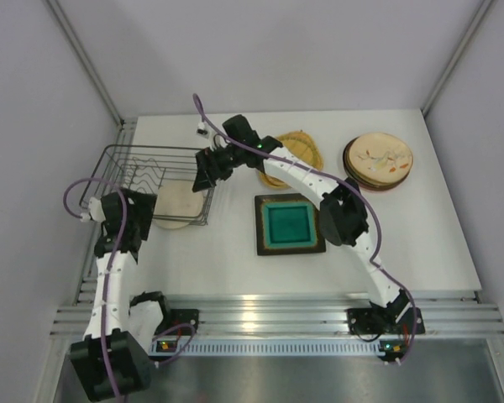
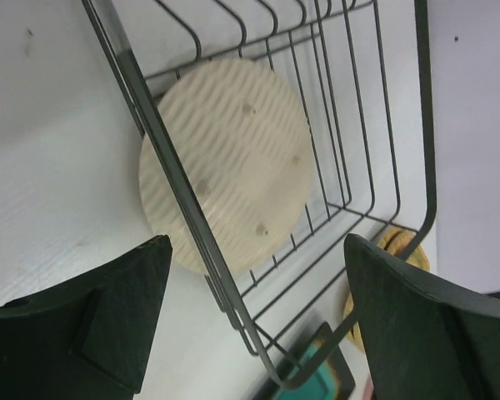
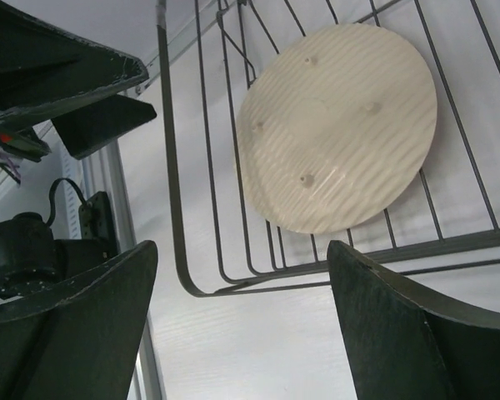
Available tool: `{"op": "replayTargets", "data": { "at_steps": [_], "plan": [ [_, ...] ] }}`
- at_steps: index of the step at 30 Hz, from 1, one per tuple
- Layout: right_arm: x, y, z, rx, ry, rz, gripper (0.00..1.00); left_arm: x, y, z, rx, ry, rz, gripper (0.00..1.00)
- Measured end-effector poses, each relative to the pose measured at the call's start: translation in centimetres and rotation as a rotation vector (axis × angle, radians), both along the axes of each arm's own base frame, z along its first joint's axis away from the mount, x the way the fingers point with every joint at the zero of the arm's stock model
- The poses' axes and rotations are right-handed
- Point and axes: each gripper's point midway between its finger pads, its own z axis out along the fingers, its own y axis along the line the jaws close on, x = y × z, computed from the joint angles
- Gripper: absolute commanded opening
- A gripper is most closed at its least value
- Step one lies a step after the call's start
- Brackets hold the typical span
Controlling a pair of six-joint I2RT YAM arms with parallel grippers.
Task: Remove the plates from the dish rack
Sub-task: Move the dish rack
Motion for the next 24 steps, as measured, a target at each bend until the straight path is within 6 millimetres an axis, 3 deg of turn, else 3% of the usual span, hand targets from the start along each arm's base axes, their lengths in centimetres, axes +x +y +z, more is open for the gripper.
{"op": "replayTargets", "data": {
  "at_steps": [4,6,11,19,24],
  "plan": [
    [0.6,-1.1,-1.0,-0.025,0.020,-0.024,0.82,-0.4,-1.7,-1.4,-0.142,-0.001,-0.069,0.88],
    [1.1,-1.4,-0.8,-0.021,0.014,-0.034,0.82,-1.0,-2.7,-3.0,-0.214,0.028,-0.098,0.88],
    [1.8,-2.0,-0.4,-0.016,0.011,-0.050,0.80,-1.7,-3.3,-5.3,-0.281,0.073,-0.097,0.79],
    [2.0,-2.6,-1.1,-0.026,0.024,-0.058,0.78,0.2,-3.2,-3.7,-0.317,-0.054,-0.098,0.64],
    [2.2,-3.2,-1.9,-0.037,0.046,-0.068,0.76,0.8,-3.4,-3.0,-0.333,-0.093,-0.105,0.48]
  ]
}}
